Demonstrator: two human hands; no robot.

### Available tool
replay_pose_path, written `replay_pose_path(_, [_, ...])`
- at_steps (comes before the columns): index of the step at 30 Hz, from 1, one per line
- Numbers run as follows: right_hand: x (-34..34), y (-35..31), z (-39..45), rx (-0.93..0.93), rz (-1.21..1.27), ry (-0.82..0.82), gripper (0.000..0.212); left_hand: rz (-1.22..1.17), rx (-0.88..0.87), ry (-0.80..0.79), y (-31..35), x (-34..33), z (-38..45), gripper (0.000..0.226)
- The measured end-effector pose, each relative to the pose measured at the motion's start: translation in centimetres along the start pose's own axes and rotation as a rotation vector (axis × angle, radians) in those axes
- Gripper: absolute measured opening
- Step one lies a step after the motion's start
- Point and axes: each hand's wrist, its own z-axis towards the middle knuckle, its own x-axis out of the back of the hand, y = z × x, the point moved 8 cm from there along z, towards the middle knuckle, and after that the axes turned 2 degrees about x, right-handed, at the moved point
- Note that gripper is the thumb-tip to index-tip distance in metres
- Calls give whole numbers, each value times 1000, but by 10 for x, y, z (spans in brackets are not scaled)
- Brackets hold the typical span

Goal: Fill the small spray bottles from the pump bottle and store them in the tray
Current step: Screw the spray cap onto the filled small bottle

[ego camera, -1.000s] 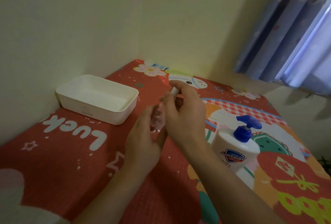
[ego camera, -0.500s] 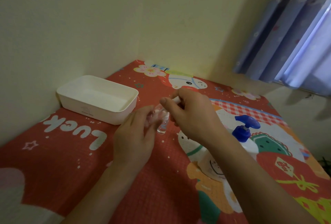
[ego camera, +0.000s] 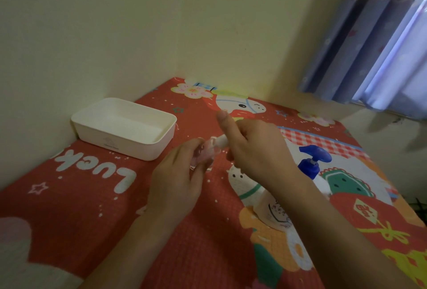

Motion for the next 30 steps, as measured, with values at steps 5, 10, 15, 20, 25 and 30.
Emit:
replay_pose_path(5, [-4,-2,-5,140,73,-97,9,5,-15,1,-4,2,2,31])
replay_pose_path(10, [-11,-5,-7,106,227,-173,58,0,-48,17,3,5,1,33])
replay_pose_path(15, [-4,8,-2,-64,25,-57,64,21,-63,7,4,4,0,33])
replay_pose_path(20, [-1,-4,-10,118,29,-92,13,51,-26,-33,-2,0,1,33])
replay_pose_path(25, [20,-6,-17,215,65,30,20,-9,70,-36,-11,2,1,32])
replay_pose_path(30, [38,17,-41,27,233,242,16,-75,194,2,-22,7,0,34])
